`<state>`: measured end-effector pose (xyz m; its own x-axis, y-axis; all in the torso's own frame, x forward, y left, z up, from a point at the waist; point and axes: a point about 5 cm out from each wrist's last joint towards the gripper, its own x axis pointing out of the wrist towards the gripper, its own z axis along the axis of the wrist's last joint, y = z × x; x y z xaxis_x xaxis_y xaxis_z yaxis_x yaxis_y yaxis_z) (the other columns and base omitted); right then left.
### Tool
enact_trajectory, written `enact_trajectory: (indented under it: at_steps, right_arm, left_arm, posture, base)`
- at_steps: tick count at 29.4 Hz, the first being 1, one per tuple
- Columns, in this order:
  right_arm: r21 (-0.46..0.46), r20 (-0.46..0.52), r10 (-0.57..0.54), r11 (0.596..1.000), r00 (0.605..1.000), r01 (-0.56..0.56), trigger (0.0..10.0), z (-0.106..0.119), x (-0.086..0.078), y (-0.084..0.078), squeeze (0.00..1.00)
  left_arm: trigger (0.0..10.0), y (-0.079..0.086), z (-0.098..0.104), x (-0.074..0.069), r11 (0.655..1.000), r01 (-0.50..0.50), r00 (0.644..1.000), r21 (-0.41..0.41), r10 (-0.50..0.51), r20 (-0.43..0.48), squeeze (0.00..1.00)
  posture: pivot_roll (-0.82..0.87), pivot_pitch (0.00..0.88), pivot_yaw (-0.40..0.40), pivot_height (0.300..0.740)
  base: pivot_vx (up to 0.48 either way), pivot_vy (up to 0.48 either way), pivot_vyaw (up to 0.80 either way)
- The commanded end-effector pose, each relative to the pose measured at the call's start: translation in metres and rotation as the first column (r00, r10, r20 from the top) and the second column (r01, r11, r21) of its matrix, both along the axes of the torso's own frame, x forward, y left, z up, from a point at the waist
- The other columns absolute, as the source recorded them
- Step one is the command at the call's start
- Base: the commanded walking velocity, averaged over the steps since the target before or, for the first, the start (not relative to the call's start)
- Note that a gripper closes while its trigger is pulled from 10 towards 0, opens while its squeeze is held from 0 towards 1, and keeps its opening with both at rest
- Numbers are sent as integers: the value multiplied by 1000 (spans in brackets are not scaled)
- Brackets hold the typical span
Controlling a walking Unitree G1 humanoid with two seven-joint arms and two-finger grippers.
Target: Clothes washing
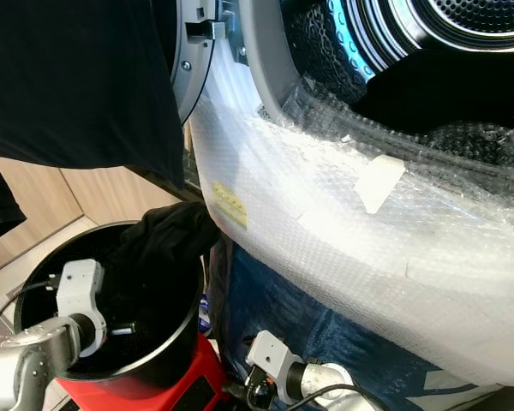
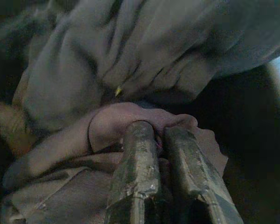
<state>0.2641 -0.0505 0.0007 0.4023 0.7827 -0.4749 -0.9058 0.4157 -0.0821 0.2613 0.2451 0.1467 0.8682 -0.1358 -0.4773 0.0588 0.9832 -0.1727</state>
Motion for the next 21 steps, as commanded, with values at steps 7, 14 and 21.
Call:
enact_trajectory:
  at_steps: [7,14,21]
  right_arm:
    - [14,-4,-7,1000,1000,7,10000,1,1,-1,0]
    - [10,-10,-17,1000,1000,17,10000,-1,0,-6,0]
    - [24,-15,-52,998,999,52,10000,0,2,-6,0]
  left_arm:
    - [0,-17,31,-2,988,152,985,0,-151,86,0]
    - [0,-34,56,-1,956,292,938,-11,-284,200,0]
    - [0,-48,72,0,926,378,893,10,-367,259,0]
  posture:
    - [184,126,-50,740]
    - [192,103,-38,740]
    - [199,75,-33,740]
  base:
    - [0,0,0]
    - [0,0,0]
    - [0,0,0]
